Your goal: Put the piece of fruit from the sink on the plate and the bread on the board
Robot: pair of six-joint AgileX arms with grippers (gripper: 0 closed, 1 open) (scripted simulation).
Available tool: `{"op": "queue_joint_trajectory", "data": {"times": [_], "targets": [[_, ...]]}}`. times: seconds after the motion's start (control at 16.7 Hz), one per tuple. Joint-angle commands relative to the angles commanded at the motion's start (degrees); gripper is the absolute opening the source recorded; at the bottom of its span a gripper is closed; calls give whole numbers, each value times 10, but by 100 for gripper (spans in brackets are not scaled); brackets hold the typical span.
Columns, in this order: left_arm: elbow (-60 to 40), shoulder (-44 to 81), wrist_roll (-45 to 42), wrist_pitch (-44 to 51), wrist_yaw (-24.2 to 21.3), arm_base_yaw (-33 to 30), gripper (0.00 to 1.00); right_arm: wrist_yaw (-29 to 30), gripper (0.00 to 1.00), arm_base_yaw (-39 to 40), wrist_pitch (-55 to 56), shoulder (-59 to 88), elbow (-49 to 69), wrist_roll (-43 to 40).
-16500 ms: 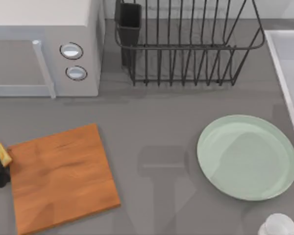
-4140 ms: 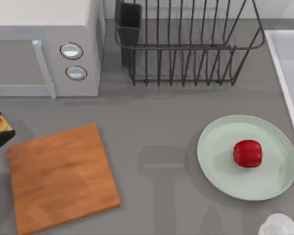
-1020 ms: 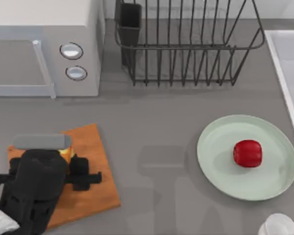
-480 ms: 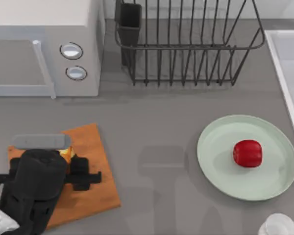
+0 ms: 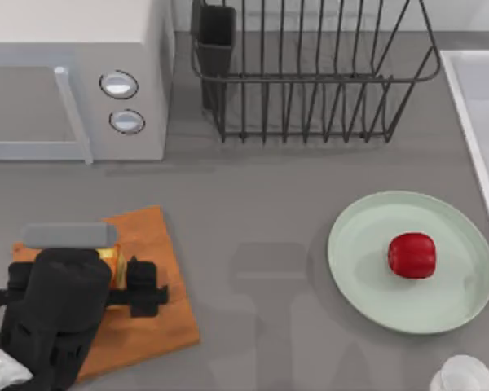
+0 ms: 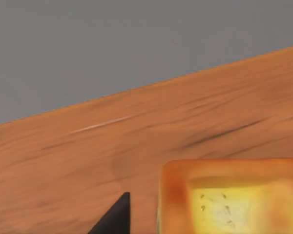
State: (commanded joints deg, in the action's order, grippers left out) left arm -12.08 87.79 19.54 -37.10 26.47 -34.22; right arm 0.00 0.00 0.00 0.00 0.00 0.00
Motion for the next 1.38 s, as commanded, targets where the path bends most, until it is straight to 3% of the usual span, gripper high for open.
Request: {"op": "queue_joint_trajectory", "data": {"times": [0.72,1.38], "targets": [[-4,-31,-6,7,-7,10,100,0,100,0,0,0,0,0],[39,-391,-85,154,-113,149,100,0,100,0,0,0,0,0]]}}
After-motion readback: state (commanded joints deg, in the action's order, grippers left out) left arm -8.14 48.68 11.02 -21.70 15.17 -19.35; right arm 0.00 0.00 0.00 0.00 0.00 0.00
